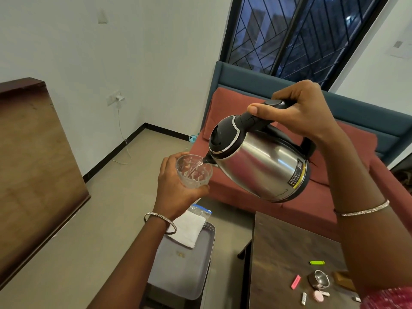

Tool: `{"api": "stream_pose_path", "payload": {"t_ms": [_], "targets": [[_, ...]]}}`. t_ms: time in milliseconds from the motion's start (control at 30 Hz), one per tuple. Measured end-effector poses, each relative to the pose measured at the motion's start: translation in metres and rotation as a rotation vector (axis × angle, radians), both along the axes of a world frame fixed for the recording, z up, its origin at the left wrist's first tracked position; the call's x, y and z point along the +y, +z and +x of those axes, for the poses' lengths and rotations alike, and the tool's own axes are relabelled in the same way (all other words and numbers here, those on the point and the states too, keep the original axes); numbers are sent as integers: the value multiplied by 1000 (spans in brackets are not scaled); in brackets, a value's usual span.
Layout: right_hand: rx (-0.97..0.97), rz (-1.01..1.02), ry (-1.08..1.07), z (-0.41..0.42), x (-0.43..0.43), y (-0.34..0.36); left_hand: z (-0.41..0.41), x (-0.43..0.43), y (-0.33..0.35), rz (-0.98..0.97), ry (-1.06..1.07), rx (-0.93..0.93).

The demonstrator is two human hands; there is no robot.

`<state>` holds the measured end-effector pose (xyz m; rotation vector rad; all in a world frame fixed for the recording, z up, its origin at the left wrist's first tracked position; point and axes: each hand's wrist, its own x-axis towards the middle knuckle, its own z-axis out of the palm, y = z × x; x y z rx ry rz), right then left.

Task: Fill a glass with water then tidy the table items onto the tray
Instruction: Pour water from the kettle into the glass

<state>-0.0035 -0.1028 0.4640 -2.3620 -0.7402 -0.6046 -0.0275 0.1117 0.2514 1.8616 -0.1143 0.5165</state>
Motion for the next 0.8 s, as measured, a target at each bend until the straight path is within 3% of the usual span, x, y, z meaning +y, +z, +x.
{"api": "stream_pose_path", "payload": {"t_ms": [800], "targets": [[28,23,31,1,-3,-1,-5,2,6,8,-3,-15]]}}
